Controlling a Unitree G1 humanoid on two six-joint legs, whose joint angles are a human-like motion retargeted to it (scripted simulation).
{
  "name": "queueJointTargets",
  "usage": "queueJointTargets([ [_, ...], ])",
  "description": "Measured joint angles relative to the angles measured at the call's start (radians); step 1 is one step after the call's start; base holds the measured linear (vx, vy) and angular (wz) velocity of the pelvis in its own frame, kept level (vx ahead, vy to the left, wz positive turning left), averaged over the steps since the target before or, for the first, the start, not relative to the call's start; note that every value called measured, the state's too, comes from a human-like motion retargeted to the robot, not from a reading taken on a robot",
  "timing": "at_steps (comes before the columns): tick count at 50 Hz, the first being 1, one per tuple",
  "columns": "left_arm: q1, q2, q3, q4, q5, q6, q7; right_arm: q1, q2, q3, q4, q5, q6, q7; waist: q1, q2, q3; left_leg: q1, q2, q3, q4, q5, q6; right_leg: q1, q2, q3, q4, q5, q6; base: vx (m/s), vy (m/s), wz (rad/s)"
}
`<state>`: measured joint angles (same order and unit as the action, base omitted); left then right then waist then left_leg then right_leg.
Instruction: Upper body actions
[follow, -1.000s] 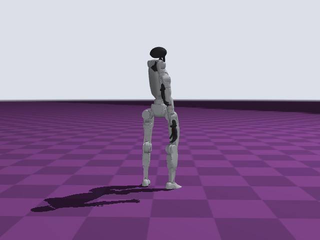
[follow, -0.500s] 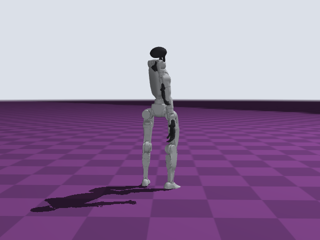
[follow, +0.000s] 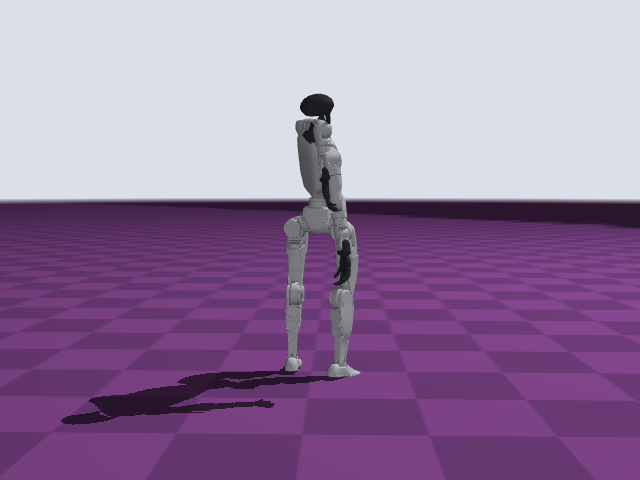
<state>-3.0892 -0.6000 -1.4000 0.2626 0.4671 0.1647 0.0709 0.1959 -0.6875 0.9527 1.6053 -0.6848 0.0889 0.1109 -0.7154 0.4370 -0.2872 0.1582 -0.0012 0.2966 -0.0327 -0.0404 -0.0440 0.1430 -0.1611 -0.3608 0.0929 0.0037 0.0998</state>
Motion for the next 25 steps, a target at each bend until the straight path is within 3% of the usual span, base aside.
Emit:
queueJointTargets([
  [13,0.000,0.000,0.000,-0.193,-0.042,-0.015,0.007,-0.213,0.075,-0.091,0.057,0.185,-0.029,0.041,-0.033,0.015,0.059,0.123,-0.033,-0.025,-0.002,-0.008,0.005,0.125,-0.032,-0.026,0.025,-0.031,0.009,0.05,0.12,0.07],
  [20,0.000,0.000,0.000,-0.494,-0.138,-0.093,-0.043,-0.447,0.254,-0.210,0.015,0.384,-0.057,0.080,-0.046,0.026,0.109,0.260,-0.071,-0.057,-0.008,-0.014,0.012,0.265,-0.067,-0.059,0.051,-0.063,0.021,0.12,0.19,0.13],
  [25,0.000,0.000,0.000,-0.763,-0.119,-0.178,-0.095,-0.580,0.451,-0.226,-0.040,0.494,-0.073,0.120,-0.046,0.031,0.107,0.348,-0.092,-0.085,-0.010,-0.019,0.016,0.360,-0.086,-0.086,0.064,-0.085,0.030,0.12,0.13,0.14],
])
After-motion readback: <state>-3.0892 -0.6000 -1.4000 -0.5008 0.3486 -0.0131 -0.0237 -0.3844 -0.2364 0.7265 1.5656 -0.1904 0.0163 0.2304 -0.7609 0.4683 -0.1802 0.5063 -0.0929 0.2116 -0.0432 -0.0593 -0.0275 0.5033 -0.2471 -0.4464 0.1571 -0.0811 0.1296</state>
